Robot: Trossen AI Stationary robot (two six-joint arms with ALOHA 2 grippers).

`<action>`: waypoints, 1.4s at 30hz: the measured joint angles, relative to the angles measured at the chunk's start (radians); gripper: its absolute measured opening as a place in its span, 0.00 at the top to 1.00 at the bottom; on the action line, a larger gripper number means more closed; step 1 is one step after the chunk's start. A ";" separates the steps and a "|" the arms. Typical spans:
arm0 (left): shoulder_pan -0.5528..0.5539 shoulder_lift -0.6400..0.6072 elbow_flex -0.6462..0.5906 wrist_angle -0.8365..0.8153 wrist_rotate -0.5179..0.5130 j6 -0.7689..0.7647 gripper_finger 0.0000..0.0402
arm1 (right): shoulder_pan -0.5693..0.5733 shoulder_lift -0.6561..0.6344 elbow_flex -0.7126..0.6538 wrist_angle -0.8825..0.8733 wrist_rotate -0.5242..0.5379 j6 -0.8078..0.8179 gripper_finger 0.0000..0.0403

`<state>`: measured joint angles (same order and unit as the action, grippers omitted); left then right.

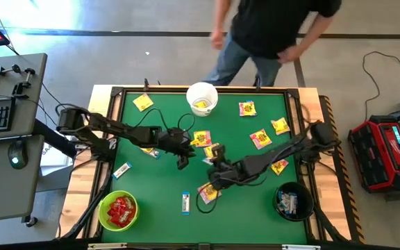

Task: Sort candy by brand, put in halloween buckets
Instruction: Put the white candy into the black bucket

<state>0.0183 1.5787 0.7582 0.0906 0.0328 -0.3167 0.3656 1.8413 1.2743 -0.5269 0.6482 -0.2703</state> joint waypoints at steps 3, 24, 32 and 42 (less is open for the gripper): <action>-0.001 -0.006 0.000 0.006 -0.002 0.013 0.73 | 0.027 -0.071 0.000 -0.104 -0.001 0.107 0.95; -0.040 -0.006 0.002 0.011 -0.004 0.093 0.73 | 0.373 -0.498 0.000 -0.716 -0.140 1.000 0.95; -0.062 -0.007 0.002 0.011 -0.004 0.118 0.73 | 0.515 -0.549 0.000 -0.826 -0.279 1.304 0.95; -0.066 -0.007 0.002 0.011 -0.004 0.120 0.73 | 0.636 -0.548 0.000 -0.908 -0.396 1.564 0.95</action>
<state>-0.0479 1.5715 0.7601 0.1020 0.0288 -0.1970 1.0019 1.2930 1.2743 -1.4346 0.2523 1.2941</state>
